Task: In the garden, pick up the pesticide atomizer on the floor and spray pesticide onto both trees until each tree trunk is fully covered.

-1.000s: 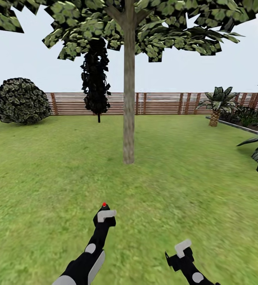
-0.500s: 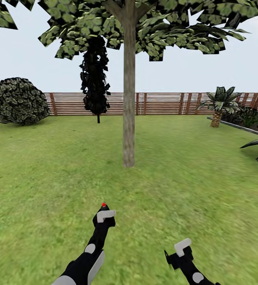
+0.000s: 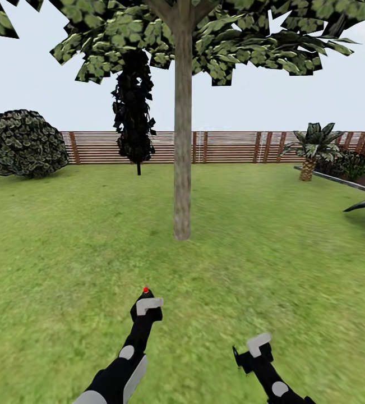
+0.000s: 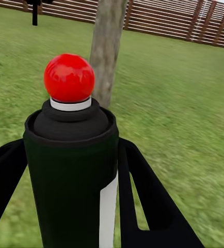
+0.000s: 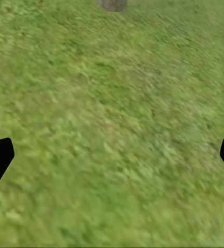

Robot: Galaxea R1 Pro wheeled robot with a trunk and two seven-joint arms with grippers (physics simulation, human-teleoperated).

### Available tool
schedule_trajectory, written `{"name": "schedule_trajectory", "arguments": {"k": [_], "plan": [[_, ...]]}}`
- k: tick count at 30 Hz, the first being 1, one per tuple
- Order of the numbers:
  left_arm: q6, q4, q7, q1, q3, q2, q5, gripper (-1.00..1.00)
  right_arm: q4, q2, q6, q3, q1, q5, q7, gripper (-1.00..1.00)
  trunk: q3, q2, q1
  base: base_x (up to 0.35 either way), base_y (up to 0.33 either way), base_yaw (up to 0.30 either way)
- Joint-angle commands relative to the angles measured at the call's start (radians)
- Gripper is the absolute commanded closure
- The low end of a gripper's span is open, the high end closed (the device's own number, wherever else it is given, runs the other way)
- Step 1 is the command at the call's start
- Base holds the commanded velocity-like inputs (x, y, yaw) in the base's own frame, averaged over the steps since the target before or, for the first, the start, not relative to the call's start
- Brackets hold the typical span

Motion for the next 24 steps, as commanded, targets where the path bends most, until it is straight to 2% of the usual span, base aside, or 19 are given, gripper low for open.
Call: {"name": "schedule_trajectory", "arguments": {"k": [1,2,6,10,12,14,15,16,17,18,20,21,22,23,24], "plan": [[0.0,0.0,0.0,0.0,0.0,0.001,0.0,1.0,-0.005,0.0,0.0,0.0,0.0,0.0,-0.02,-1.0,0.0,0.0,0.0,0.021,0.0,0.0],[0.0,0.0,0.0,0.0,0.0,0.002,0.0,1.0,-0.015,-0.001,0.001,-0.001,0.0,-0.001,-0.08,-1.0,0.0,0.0,0.0,0.014,0.0,0.0],[0.0,-0.003,0.001,0.0,0.0,0.003,0.001,1.0,-0.028,-0.002,0.0,0.0,0.0,0.0,-0.231,-1.0,0.0,0.0,0.0,0.008,0.0,0.0],[0.0,-0.003,0.002,0.0,0.0,0.004,0.002,1.0,-0.033,-0.004,0.005,0.004,0.0,0.003,-0.271,-1.0,0.0,0.0,0.0,0.002,0.0,0.0],[0.002,-0.001,0.0,0.0,0.001,0.005,0.001,1.0,-0.035,-0.015,0.027,0.004,-0.005,0.004,-0.201,-1.0,0.0,0.0,0.0,0.0,0.0,0.0],[0.003,0.001,-0.004,0.0,0.001,0.006,0.001,1.0,-0.037,-0.035,0.075,0.003,-0.033,0.001,-0.096,-1.0,0.0,0.0,0.0,0.0,0.0,0.0],[0.005,0.002,-0.017,0.0,0.001,0.013,0.001,1.0,-0.038,-0.058,0.15,0.003,-0.074,-0.001,0.035,-1.0,0.0,0.0,0.0,0.0,0.0,0.0],[0.006,0.003,-0.032,0.0,0.0,0.019,0.001,1.0,-0.038,-0.07,0.191,0.002,-0.095,-0.002,0.106,-1.0,0.0,0.0,0.0,0.0,0.0,0.0],[0.012,0.003,-0.085,0.0,-0.002,0.035,0.001,1.0,-0.04,-0.093,0.261,0.001,-0.136,-0.003,0.243,-1.0,0.0,0.0,0.0,0.0,0.0,0.0],[0.034,0.003,-0.164,0.0,-0.003,0.051,0.001,1.0,-0.041,-0.117,0.306,0.0,-0.18,-0.004,0.365,-1.0,0.0,0.0,0.0,0.0,0.0,0.0],[0.077,0.001,-0.259,0.0,-0.003,0.067,0.002,1.0,-0.042,-0.139,0.337,0.0,-0.225,-0.004,0.468,-1.0,0.0,0.0,0.0,0.0,0.0,0.0],[0.133,-0.005,-0.358,0.0,-0.003,0.083,0.002,1.0,-0.042,-0.157,0.357,0.0,-0.266,-0.005,0.563,-1.0,0.0,0.0,0.0,0.0,0.0,0.0],[0.159,-0.009,-0.404,0.0,-0.003,0.091,0.002,1.0,-0.042,-0.164,0.364,0.0,-0.285,-0.005,0.606,-1.0,0.0,0.0,0.0,0.0,0.0,0.0],[0.2,-0.022,-0.48,0.0,-0.002,0.105,0.002,1.0,-0.042,-0.174,0.375,-0.001,-0.319,-0.004,0.678,-1.0,0.0,0.0,0.0,0.0,0.0,0.0],[0.214,-0.029,-0.507,0.0,-0.002,0.11,0.002,1.0,-0.042,-0.177,0.379,-0.001,-0.335,-0.004,0.705,-1.0,0.0,0.0,0.0,0.0,0.0,0.0]]}}
